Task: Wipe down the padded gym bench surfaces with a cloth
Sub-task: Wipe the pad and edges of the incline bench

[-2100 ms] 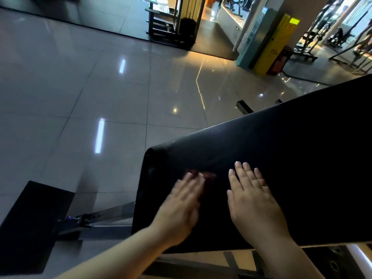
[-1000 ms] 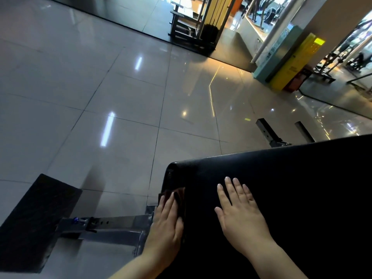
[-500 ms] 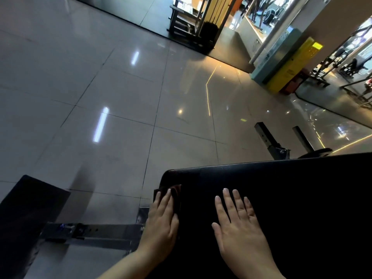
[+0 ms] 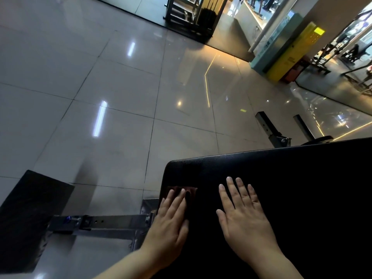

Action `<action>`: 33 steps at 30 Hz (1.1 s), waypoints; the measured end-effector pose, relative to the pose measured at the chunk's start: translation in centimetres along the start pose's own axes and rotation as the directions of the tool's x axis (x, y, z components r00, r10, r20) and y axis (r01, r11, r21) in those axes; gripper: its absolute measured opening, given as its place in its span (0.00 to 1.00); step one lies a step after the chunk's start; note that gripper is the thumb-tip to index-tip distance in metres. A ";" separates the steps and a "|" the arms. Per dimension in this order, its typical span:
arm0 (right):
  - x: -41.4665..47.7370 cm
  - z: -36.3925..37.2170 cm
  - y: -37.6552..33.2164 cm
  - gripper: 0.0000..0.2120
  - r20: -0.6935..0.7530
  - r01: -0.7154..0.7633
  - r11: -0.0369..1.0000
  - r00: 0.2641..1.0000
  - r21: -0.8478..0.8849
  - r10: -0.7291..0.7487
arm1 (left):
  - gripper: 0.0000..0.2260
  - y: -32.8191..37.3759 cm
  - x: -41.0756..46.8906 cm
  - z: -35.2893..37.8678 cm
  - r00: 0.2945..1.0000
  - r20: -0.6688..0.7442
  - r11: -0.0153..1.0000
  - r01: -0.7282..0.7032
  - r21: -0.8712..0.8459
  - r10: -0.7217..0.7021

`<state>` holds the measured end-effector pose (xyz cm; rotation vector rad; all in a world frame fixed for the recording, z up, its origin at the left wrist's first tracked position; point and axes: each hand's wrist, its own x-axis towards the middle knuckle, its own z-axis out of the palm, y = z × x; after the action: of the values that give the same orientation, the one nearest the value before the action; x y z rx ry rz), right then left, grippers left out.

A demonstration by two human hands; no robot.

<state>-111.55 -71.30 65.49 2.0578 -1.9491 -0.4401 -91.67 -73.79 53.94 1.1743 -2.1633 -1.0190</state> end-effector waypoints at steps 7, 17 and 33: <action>-0.1 -0.4 -0.3 0.30 -0.014 -0.018 1.000 1.000 -0.003 0.018 | 0.32 1.3 11.1 -1.1 0.966 -0.053 0.964 0.255 0.073 -0.251; -0.5 -0.6 -0.6 0.29 -0.037 -0.044 0.999 0.998 0.006 0.044 | 0.30 1.7 10.6 -1.3 0.958 -0.025 0.952 0.286 0.110 -0.285; -3.5 -2.2 3.8 0.28 -0.167 -0.378 0.926 0.912 0.004 0.374 | 0.30 13.3 12.9 0.6 0.994 0.048 0.988 -0.098 0.121 0.093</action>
<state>-114.32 -68.09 69.14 1.5866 -2.1521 -0.2021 -105.46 -79.80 64.77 1.0999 -2.3205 -0.8876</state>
